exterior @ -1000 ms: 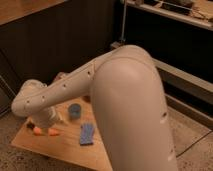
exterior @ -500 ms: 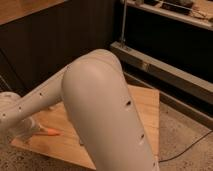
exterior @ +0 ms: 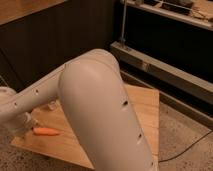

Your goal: Place the pepper on the white sponge

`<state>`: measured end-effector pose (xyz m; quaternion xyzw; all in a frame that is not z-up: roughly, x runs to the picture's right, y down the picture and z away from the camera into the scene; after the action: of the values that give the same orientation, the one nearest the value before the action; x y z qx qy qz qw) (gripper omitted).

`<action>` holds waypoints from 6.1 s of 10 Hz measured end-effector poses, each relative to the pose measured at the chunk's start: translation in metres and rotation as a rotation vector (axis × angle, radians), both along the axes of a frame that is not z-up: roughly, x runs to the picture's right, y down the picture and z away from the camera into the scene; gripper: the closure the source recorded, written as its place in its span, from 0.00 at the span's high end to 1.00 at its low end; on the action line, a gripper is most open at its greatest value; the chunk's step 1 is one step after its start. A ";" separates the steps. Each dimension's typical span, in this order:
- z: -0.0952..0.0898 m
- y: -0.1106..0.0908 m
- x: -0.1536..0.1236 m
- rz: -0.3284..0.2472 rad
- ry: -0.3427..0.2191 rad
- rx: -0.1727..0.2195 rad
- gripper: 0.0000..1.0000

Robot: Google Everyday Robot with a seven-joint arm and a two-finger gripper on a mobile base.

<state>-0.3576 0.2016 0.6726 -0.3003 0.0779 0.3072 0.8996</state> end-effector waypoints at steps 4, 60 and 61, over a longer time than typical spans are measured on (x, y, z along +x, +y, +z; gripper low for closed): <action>0.000 0.001 0.000 -0.002 0.000 -0.001 0.65; 0.053 -0.026 0.068 -0.244 -0.072 0.085 0.00; 0.050 -0.026 0.074 -0.210 -0.080 0.095 0.00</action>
<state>-0.2839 0.1753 0.7223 -0.2594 0.0582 0.2023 0.9426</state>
